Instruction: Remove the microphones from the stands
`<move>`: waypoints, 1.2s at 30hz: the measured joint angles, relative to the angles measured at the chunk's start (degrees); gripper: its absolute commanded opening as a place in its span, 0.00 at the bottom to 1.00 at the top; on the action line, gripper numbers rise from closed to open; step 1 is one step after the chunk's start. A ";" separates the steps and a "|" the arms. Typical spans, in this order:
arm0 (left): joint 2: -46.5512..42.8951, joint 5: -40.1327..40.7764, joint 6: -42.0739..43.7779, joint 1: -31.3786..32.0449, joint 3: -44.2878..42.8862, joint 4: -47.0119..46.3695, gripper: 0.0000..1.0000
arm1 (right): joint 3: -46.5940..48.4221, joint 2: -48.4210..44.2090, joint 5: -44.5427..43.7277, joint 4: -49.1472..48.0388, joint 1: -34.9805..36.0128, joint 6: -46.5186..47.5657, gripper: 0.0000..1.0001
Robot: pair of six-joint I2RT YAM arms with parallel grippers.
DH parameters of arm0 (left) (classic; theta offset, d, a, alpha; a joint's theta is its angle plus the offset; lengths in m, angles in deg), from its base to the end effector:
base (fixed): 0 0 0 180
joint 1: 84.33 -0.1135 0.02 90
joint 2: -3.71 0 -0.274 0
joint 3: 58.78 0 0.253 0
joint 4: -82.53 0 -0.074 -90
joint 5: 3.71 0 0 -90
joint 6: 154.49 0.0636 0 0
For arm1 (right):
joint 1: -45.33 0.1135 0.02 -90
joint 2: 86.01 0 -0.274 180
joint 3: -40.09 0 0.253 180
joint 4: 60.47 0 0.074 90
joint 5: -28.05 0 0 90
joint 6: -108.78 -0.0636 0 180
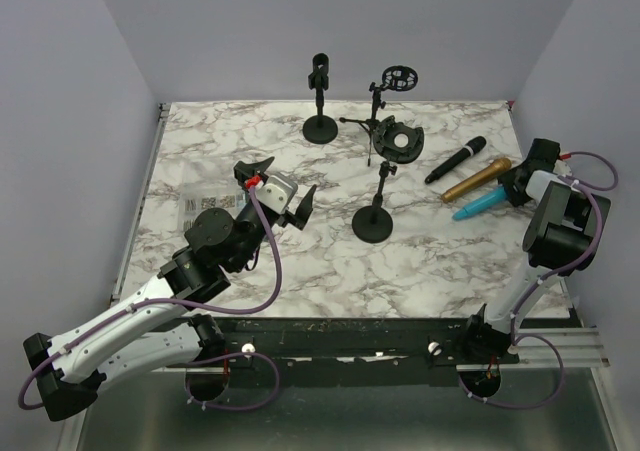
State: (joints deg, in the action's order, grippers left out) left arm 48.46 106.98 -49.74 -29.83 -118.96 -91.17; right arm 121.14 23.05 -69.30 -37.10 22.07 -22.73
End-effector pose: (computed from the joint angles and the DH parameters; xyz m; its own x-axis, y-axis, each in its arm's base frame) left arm 0.1351 -0.1507 0.3949 0.2314 0.0857 -0.9691 0.5172 0.8329 0.1972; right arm 0.3812 -0.1727 0.1466 -0.2293 0.8140 -0.5336 0.8239 0.4542 0.3388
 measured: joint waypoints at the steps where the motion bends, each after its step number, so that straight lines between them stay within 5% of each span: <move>1: 0.00 0.00 0.00 0.00 0.00 -0.02 0.98 | 0.00 0.02 -0.04 -0.09 0.00 0.00 0.14; 4: 0.00 0.00 -0.02 0.00 0.00 -0.02 0.99 | 0.00 0.04 -0.07 -0.15 0.00 0.00 0.20; 8: 0.00 -0.02 -0.02 0.00 0.00 -0.02 0.98 | -0.39 0.00 -0.04 -1.03 0.00 -0.02 0.48; 15: 0.00 -0.02 -0.02 0.00 0.00 -0.02 0.99 | -2.19 -0.76 0.00 -3.54 0.00 0.02 0.61; 36: -0.70 -0.02 -0.02 0.00 0.00 0.00 0.99 | -5.49 -11.10 2.58 -4.26 -0.04 1.73 0.72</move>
State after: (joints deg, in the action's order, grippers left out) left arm 47.76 106.96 -49.77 -29.83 -118.96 -91.17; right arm 115.65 11.94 -66.72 -41.36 22.02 -21.01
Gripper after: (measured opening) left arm 0.980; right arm 0.712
